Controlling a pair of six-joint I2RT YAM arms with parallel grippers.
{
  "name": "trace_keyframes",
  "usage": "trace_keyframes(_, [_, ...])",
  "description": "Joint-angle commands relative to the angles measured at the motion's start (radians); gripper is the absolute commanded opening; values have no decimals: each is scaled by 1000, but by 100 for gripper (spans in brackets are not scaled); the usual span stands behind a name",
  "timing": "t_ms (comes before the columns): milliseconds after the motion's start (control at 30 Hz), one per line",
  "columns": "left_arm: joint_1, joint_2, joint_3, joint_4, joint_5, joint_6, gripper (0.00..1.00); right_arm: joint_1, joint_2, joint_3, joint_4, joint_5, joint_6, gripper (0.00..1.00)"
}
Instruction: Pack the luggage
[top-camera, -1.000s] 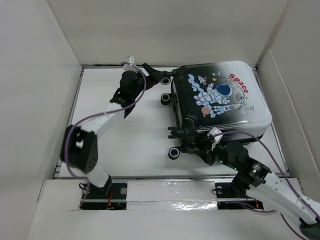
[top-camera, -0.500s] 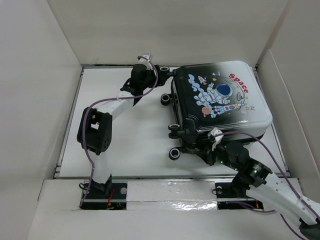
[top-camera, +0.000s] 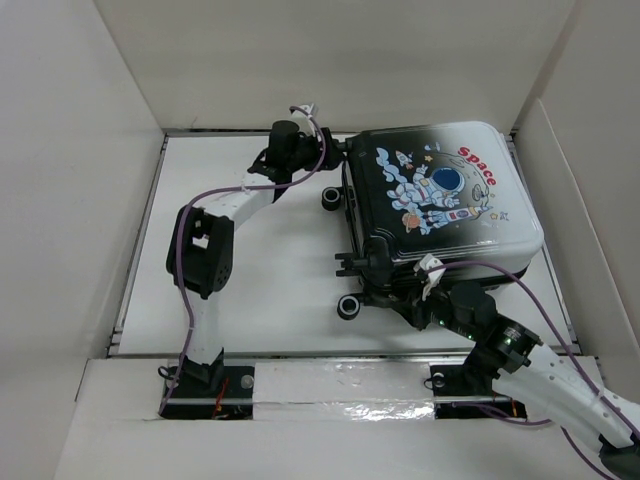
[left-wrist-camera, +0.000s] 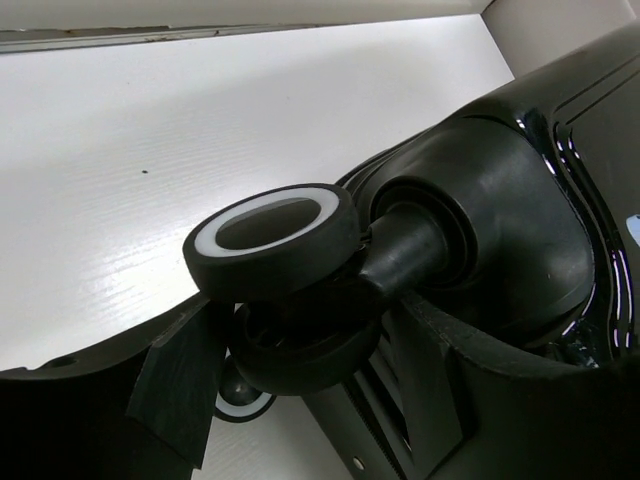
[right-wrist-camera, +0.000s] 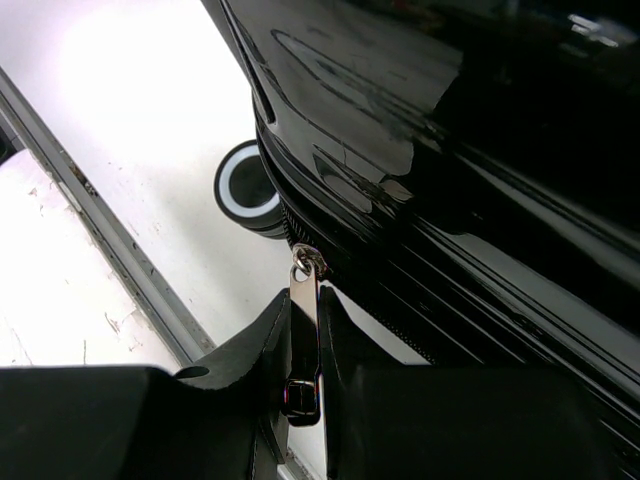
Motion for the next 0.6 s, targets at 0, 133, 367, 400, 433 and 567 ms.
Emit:
trace_keyframes(0, [13, 12, 96, 76, 3, 30, 57, 0, -5, 54, 111, -38, -2, 0])
trace_keyframes(133, [13, 44, 133, 90, -9, 18, 47, 0, -7, 54, 106, -37, -2, 0])
trace_keyframes(367, [25, 35, 102, 125, -20, -5, 0, 0, -28, 53, 103, 0, 10, 0])
trace_keyframes(400, [25, 20, 43, 145, -41, -21, 0, 0, -27, 54, 109, 6, 10, 0])
trace_keyframes(433, [48, -15, 7, 169, -54, -31, 0, 0, -23, 56, 106, 18, 10, 0])
trace_keyframes(567, [135, -121, -207, 353, -95, -129, 0, -10, -4, 64, 131, 61, -2, 0])
